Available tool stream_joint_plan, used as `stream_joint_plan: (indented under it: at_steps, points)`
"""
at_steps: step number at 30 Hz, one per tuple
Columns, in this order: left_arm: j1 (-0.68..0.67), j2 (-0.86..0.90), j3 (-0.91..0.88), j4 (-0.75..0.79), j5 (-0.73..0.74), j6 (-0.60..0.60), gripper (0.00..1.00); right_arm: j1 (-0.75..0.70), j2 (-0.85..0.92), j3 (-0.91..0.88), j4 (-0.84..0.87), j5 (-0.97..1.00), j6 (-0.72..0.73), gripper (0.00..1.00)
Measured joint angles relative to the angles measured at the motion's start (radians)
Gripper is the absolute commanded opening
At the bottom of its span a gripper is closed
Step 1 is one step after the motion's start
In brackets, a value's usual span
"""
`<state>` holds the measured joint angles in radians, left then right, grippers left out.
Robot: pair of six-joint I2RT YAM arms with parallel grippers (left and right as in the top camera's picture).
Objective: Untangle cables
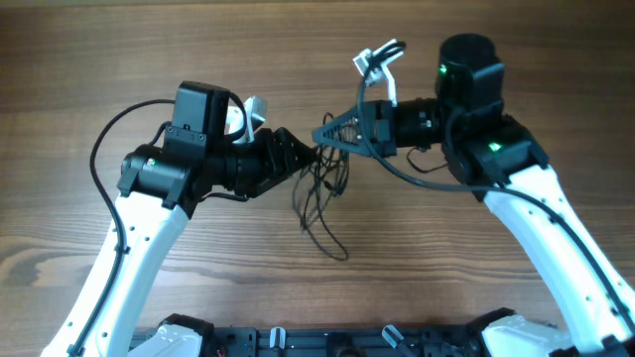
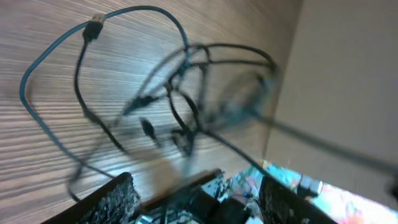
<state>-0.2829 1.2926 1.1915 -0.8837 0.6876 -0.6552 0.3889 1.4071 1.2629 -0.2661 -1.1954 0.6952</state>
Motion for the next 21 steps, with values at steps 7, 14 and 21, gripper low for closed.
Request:
stream_joint_plan:
  at_steps: [7, 14, 21]
  points:
    - [0.000, 0.000, 0.000, 0.002, 0.017, 0.026, 0.57, 0.000, 0.038, 0.000, 0.024, 0.018, 0.012, 0.04]
    - [0.000, 0.000, 0.000, 0.002, -0.061, 0.030, 0.60, 0.000, 0.038, 0.000, 0.135, -0.023, 0.073, 0.04]
    - [0.000, 0.000, 0.000, 0.002, -0.085, 0.030, 0.56, 0.000, 0.038, 0.000, 0.201, -0.061, 0.139, 0.04]
